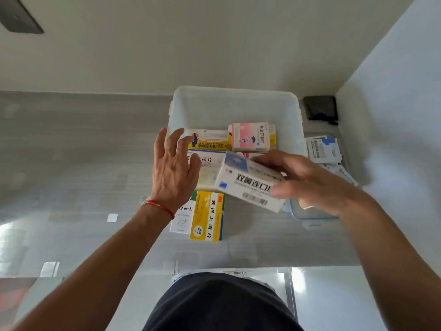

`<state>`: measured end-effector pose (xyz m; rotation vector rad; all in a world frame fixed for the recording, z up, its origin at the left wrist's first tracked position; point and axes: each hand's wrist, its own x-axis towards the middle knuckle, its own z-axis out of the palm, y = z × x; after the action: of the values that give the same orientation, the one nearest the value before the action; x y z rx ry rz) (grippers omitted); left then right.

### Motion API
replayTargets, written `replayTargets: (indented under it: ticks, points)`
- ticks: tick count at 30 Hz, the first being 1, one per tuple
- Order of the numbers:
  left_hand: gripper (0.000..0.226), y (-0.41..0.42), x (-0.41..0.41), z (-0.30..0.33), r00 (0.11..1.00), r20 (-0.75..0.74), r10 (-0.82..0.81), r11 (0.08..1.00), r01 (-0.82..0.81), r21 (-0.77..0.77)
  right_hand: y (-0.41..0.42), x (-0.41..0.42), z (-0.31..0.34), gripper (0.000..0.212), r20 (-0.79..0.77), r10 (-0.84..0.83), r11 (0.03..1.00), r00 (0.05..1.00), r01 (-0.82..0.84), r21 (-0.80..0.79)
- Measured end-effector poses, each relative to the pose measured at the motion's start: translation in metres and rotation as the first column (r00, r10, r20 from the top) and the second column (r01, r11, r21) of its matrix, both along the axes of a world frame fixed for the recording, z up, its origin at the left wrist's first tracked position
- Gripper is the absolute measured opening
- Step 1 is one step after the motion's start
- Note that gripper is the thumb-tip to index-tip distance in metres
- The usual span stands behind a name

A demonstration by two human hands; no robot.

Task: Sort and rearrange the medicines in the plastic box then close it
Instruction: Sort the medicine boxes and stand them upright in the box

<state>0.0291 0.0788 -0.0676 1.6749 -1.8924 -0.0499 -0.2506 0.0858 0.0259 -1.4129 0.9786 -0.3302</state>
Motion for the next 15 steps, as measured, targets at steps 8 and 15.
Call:
replayTargets:
  ticks: [8, 15]
  points:
    - [0.030, -0.001, 0.000, -0.003, 0.999, -0.005, -0.037, 0.995, 0.036, -0.094, 0.078, -0.005, -0.117, 0.035, -0.507, -0.184, 0.976, 0.842, 0.219, 0.009]
    - [0.033, 0.001, 0.002, 0.001, 0.998, 0.042, -0.055, 0.998, 0.056, -0.014, 0.096, 0.064, -0.196, 0.076, -0.604, -0.532, 0.836, 0.593, 0.480, -0.265]
